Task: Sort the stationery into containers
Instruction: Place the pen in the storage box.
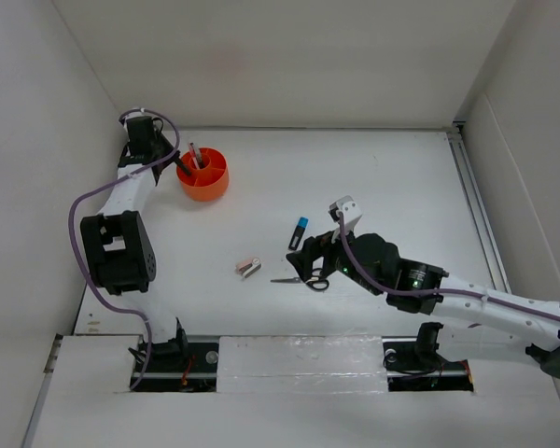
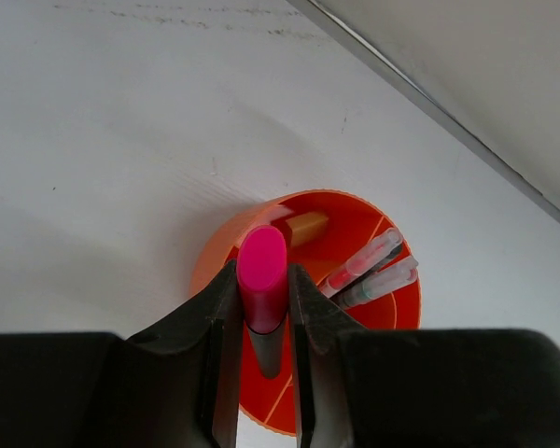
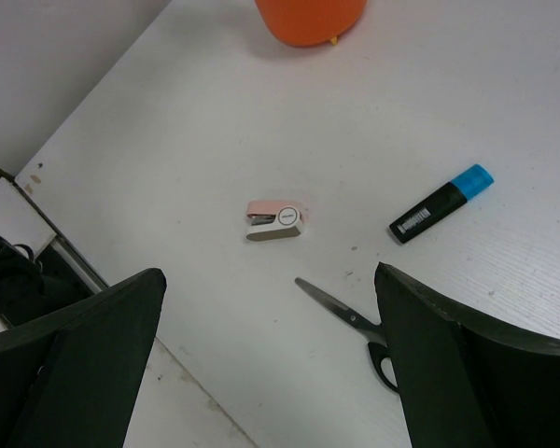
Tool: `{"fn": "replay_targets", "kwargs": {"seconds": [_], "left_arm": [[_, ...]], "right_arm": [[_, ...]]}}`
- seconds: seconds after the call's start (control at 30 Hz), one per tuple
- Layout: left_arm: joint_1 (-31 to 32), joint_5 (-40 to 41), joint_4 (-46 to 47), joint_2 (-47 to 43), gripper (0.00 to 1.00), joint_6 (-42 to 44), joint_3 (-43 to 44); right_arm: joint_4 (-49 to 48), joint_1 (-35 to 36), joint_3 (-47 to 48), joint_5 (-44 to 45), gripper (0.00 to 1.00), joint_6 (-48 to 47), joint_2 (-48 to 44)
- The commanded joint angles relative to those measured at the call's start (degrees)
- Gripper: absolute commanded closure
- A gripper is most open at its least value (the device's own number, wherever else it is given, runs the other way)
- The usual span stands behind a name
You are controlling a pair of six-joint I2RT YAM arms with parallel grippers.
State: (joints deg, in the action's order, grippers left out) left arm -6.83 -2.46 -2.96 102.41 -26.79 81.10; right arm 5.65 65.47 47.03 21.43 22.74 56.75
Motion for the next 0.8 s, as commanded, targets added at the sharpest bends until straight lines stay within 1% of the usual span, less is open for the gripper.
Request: {"fn": "replay_targets", "kwargs": {"seconds": [0.0,0.33,0.4,0.47,0.7,0.77], "left_arm": [[0.06,0.88,0.76,-0.28,1.0,0.86,0.02],[0.06,3.34,-0.82,0.33,1.0,-0.81,-1.12],[0.77,5.52,-1.95,0.94,1.0,-0.81,-1.12],[2.87,7.98,-3.97,1.48,1.0,0.33,0.63],[3.4,9.22,-6.35,2.27,1.0,1.12,2.48],[3.4,9.23,-6.35,2.27,0.95,1.12,2.48]], "right_arm": [[-1.17,0.01,0.7,-0.34,0.0,0.29,-0.77],[-1.17,0.01,0.17,-0.34,0.0,0.29,-3.14],[-1.17,0.01,0.17,-0.34,0.0,0.29,-3.14],[-1.17,0.01,0.17,-0.34,0.0,0.81,-3.14],[-1.17,0.01,0.17,-0.86,0.0,0.81,-3.67],[-1.17,0.01,0.17,-0.86,0.0,0.81,-3.67]]}}
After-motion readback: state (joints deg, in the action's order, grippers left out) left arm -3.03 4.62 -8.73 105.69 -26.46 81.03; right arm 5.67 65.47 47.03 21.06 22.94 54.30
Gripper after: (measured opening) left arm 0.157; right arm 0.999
